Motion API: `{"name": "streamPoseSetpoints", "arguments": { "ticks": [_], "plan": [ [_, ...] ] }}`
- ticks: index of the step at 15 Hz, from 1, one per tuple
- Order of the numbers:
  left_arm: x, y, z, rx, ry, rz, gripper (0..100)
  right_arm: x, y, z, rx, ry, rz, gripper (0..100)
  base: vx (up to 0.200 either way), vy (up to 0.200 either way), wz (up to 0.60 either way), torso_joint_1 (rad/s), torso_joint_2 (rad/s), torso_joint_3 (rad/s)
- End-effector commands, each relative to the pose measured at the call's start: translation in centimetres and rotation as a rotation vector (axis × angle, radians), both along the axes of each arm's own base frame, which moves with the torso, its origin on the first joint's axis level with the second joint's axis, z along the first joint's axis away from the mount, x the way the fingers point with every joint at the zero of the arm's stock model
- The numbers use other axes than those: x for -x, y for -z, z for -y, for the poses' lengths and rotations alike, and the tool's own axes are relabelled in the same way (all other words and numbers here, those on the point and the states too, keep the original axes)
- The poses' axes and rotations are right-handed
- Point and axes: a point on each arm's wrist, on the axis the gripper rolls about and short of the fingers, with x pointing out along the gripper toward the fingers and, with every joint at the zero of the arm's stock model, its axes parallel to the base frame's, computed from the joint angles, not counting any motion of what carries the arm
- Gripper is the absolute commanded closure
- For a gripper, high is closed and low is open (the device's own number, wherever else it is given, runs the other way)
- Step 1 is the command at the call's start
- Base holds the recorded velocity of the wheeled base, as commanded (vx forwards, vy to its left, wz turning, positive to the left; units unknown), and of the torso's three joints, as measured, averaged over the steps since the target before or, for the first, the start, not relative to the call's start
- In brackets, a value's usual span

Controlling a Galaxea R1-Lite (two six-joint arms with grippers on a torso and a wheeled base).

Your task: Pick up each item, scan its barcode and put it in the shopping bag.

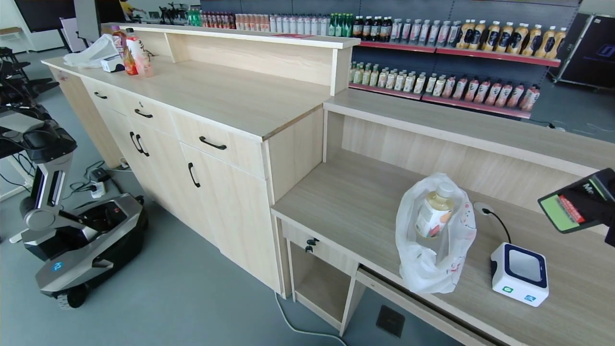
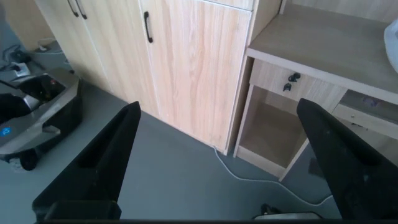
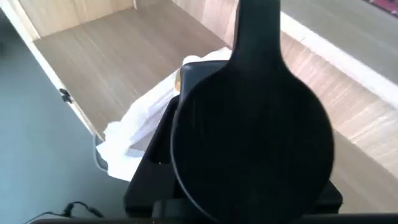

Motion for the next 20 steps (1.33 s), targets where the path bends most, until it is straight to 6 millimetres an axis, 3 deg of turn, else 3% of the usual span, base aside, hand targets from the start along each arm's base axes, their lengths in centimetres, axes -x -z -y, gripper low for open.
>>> {"name": "streamPoseSetpoints", "arguments": {
  "ticks": [1, 3, 6, 10, 13, 20],
  "plan": [
    [0.0, 0.0, 0.0, 0.0, 0.0, -0.002, 0, -4.1, 1.3, 1.8, -0.277, 0.048, -0.149, 100, 0.0, 0.0, 0.0, 0.0, 0.0, 0.0],
    [0.0, 0.0, 0.0, 0.0, 0.0, -0.001, 0, -5.5, 3.0, 3.5, -0.382, 0.139, -0.225, 100, 0.0, 0.0, 0.0, 0.0, 0.0, 0.0],
    [0.0, 0.0, 0.0, 0.0, 0.0, -0.001, 0, -5.4, 6.1, 6.9, -0.511, 0.296, -0.369, 100, 0.0, 0.0, 0.0, 0.0, 0.0, 0.0],
    [0.0, 0.0, 0.0, 0.0, 0.0, -0.001, 0, -6.7, 7.7, 9.5, -0.595, 0.373, -0.442, 100, 0.0, 0.0, 0.0, 0.0, 0.0, 0.0],
    [0.0, 0.0, 0.0, 0.0, 0.0, -0.001, 0, -7.8, 7.4, 10.0, -0.671, 0.305, -0.438, 100, 0.0, 0.0, 0.0, 0.0, 0.0, 0.0],
    [0.0, 0.0, 0.0, 0.0, 0.0, -0.001, 0, -8.9, 9.3, 10.5, -0.656, 0.22, -0.483, 100, 0.0, 0.0, 0.0, 0.0, 0.0, 0.0]
  ]
}}
